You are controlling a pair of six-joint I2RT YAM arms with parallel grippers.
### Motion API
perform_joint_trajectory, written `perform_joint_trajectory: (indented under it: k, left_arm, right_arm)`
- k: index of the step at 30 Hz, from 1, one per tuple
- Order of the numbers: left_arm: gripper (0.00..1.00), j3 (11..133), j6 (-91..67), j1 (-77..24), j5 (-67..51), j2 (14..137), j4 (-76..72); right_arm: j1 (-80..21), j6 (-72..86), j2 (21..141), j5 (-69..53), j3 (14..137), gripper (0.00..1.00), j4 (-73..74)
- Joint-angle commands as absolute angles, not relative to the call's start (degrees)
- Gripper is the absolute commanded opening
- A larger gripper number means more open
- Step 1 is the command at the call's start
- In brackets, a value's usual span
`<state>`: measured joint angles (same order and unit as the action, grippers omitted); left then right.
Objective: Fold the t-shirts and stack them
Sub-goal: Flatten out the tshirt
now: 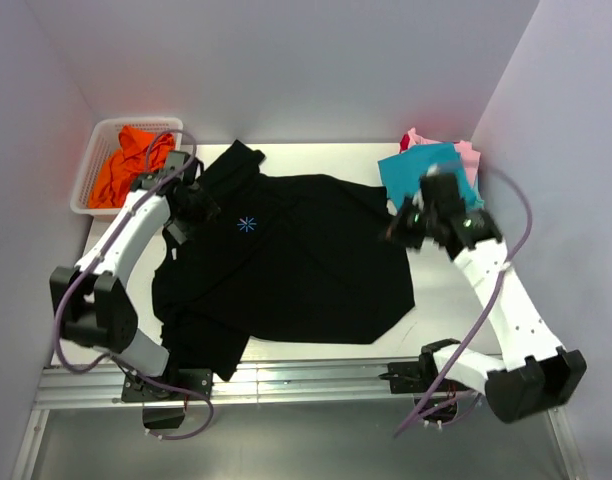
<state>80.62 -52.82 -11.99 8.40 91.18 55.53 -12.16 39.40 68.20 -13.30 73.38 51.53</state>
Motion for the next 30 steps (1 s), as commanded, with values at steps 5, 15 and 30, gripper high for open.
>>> perform_joint_trajectory:
  k: [5,15,30]
  left_arm:
    - [0.72,69.6,-53.0,-13.1,3.2,78.7,52.6]
    - [0.64,66.2,-53.8,-13.4,2.6,71.7,54.4]
    - [0.61,59.6,-55.8,-13.4,2.6,60.3,57.7]
  right_arm:
    - [-20.6,45.9,63.6,-17.2,45.0,0.0,52.9]
    - [-25.2,43.5,75.8,-12.8,48.1,0.0,50.7]
    - [-23.5,40.8,85.0,5.6,59.9,0.66,60.2]
